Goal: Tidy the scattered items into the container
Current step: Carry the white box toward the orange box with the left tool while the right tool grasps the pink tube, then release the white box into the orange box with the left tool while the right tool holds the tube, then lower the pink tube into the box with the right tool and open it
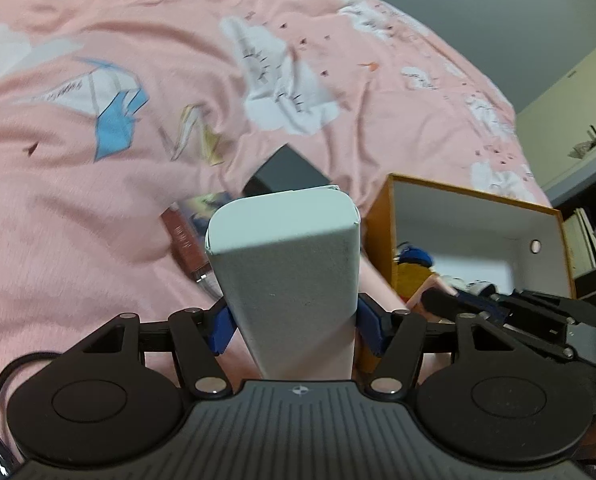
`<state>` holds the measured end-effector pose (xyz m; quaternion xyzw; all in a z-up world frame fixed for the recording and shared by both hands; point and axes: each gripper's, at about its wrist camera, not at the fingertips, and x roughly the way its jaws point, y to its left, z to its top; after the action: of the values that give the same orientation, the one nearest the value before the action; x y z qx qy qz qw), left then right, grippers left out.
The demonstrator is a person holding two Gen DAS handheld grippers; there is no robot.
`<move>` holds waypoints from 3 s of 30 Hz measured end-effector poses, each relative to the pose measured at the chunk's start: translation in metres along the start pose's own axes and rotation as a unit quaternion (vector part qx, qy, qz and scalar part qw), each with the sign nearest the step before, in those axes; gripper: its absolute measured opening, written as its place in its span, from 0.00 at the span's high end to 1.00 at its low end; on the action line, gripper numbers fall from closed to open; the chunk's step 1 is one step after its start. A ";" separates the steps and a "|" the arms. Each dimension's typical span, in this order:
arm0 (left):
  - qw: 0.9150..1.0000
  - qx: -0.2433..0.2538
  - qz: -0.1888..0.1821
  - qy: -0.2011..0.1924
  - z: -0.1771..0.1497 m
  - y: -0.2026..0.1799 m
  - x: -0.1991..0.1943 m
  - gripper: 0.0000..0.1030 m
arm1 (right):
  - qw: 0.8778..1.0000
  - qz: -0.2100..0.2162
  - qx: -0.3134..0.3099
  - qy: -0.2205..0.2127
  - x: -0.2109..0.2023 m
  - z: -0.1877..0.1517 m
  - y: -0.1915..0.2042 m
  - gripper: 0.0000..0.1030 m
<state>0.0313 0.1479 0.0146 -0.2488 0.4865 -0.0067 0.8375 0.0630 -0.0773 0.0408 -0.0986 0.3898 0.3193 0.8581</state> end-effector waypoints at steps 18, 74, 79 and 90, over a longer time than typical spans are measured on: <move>0.989 0.117 -0.092 0.005 0.018 -0.111 0.009 0.30 | 0.984 -0.141 0.052 -0.097 -0.092 -0.012 -0.065 0.93; 0.958 0.141 -0.212 0.134 0.017 -0.232 0.169 0.28 | 0.947 -0.306 0.060 -0.075 -0.120 -0.047 -0.126 0.93; 0.967 0.139 -0.182 0.112 0.018 -0.219 0.161 0.29 | 0.942 -0.333 -0.007 -0.050 -0.095 -0.047 -0.113 0.93; 0.970 0.145 -0.165 0.104 0.012 -0.203 0.149 0.29 | 0.891 -0.426 -0.152 0.037 -0.037 -0.067 -0.095 0.93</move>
<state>0.1669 -0.0626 -0.0153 -0.1997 0.5174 -0.2407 0.7965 0.0634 -0.1965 0.0152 -0.3961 0.2885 -0.0255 0.8713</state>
